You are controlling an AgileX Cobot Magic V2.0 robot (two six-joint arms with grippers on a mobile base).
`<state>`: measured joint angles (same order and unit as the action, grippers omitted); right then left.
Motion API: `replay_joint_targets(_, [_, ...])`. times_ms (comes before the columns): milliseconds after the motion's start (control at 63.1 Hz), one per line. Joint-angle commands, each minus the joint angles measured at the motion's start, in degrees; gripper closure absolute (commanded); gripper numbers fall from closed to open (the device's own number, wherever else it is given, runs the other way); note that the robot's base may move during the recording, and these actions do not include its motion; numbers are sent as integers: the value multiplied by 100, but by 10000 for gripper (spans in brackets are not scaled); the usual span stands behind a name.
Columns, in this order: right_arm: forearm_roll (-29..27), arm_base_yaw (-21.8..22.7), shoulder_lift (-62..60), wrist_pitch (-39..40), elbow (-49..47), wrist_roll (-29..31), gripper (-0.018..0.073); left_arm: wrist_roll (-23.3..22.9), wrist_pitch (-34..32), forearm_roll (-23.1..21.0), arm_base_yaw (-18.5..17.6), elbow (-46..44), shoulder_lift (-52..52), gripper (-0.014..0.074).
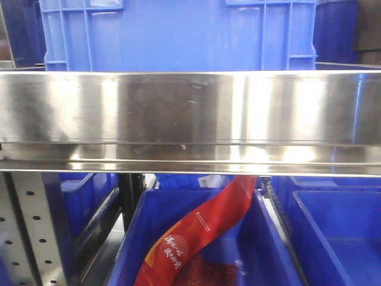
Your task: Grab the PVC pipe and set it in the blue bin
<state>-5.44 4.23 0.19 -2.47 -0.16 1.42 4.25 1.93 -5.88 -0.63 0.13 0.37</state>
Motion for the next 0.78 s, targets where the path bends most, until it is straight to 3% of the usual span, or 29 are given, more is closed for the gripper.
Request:
replay_joint_targets(0, [37, -10, -19, 82, 16, -20, 728, 3, -155, -17, -44, -13, -37, 707])
replay_joint_targets(761, [37, -10, -19, 82, 16, -20, 728, 3, -155, -17, -44, -13, -37, 707])
